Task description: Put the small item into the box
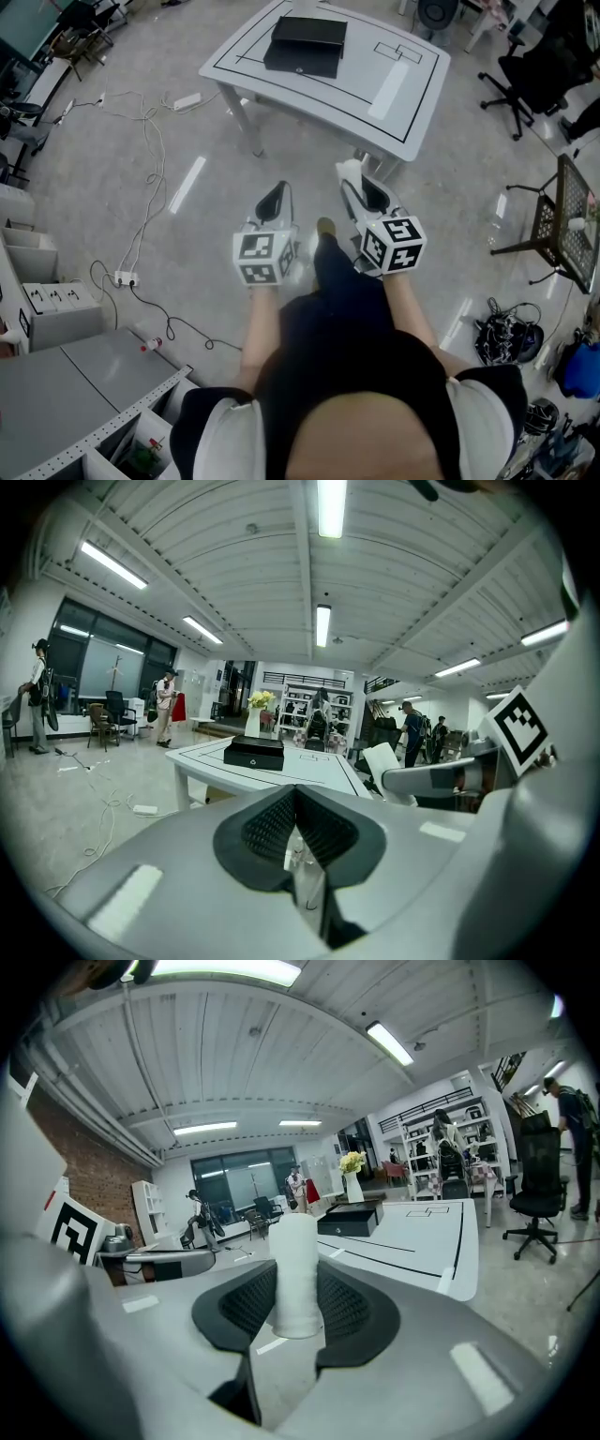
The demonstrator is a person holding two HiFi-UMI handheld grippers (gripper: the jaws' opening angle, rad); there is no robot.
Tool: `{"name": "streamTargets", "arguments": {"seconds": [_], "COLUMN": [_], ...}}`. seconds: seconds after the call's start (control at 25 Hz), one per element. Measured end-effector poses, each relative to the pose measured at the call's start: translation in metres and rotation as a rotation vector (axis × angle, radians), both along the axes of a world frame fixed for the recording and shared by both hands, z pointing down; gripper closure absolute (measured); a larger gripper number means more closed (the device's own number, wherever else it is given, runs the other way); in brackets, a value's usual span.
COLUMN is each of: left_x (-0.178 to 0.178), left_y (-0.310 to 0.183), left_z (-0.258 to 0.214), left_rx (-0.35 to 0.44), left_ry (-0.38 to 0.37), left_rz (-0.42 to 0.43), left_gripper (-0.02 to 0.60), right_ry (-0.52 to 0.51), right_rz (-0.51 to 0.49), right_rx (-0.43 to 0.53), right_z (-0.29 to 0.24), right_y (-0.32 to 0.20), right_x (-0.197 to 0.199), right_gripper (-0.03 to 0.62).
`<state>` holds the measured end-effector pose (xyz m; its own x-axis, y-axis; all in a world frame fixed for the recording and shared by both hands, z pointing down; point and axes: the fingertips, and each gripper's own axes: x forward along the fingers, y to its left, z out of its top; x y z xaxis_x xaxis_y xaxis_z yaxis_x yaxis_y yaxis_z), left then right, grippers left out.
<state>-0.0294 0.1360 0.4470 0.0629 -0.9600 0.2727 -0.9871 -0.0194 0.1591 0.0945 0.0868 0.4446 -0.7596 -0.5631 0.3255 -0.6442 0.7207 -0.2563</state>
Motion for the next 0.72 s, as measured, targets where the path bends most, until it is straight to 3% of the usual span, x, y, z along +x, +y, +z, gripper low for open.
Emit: {"name": "streamTargets", "arguments": {"seconds": [0.72], "left_x": [-0.014], "left_y": [-0.063], "left_z": [-0.009], "left_rx": [0.007], "left_ry": [-0.019], "left_rz": [0.004], "left_gripper": [0.572], "right_ry": [-0.017], "right_rz": [0.014], "right_rx": [0.004], "right_z": [-0.006], "right_y": [-0.063], "right_x": [-0.010], "right_gripper": [0.461]}}
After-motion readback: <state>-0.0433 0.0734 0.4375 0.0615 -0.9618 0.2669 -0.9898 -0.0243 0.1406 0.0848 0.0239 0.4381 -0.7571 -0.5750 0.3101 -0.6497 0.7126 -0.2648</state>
